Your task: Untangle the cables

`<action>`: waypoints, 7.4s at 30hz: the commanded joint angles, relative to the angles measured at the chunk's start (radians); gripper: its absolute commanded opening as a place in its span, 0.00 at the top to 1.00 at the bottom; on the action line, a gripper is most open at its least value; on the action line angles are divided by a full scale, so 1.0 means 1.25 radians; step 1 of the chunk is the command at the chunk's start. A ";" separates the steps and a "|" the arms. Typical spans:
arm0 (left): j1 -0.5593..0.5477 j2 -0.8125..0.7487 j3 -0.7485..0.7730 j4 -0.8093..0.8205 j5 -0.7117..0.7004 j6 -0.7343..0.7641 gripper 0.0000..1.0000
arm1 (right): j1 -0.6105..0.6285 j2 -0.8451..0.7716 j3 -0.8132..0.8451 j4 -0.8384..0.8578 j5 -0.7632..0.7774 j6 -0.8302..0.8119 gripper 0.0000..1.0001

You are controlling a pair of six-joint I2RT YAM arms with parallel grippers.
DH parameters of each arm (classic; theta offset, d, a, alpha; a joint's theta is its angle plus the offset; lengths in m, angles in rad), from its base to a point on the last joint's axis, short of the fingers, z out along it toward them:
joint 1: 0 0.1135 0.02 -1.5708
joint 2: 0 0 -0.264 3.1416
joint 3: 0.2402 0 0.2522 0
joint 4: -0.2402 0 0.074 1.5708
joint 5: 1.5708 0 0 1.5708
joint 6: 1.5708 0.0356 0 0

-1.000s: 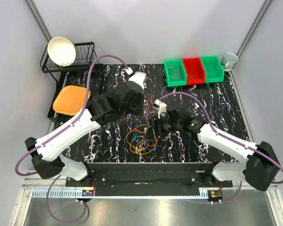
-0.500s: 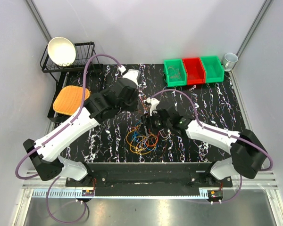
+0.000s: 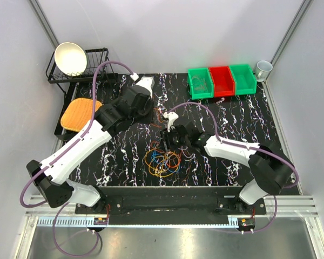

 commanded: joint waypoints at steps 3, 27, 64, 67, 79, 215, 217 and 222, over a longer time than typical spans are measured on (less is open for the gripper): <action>0.026 -0.008 -0.013 0.037 0.008 0.013 0.52 | 0.010 -0.055 0.054 0.000 0.037 0.004 1.00; 0.043 -0.202 -0.302 0.119 0.126 -0.073 0.02 | 0.010 -0.215 0.705 -0.313 0.096 -0.030 1.00; 0.042 -0.411 -0.437 -0.010 -0.165 0.053 0.01 | -0.508 0.376 1.463 -0.560 0.192 -0.093 1.00; 0.043 -0.402 -0.437 -0.004 -0.156 0.060 0.01 | -0.550 0.412 1.452 -0.506 0.166 -0.085 1.00; 0.043 -0.352 -0.444 0.003 -0.157 0.068 0.01 | -0.661 0.589 1.455 -0.318 0.001 0.014 1.00; 0.039 -0.421 -0.442 -0.067 -0.230 0.018 0.01 | -0.650 0.779 1.271 -0.318 0.154 -0.059 0.68; 0.040 -0.421 -0.442 -0.069 -0.227 0.021 0.01 | -0.647 0.769 1.282 -0.329 0.153 -0.058 0.50; 0.040 -0.435 -0.440 -0.066 -0.226 0.018 0.01 | -0.638 0.704 1.289 -0.357 0.174 -0.040 0.19</action>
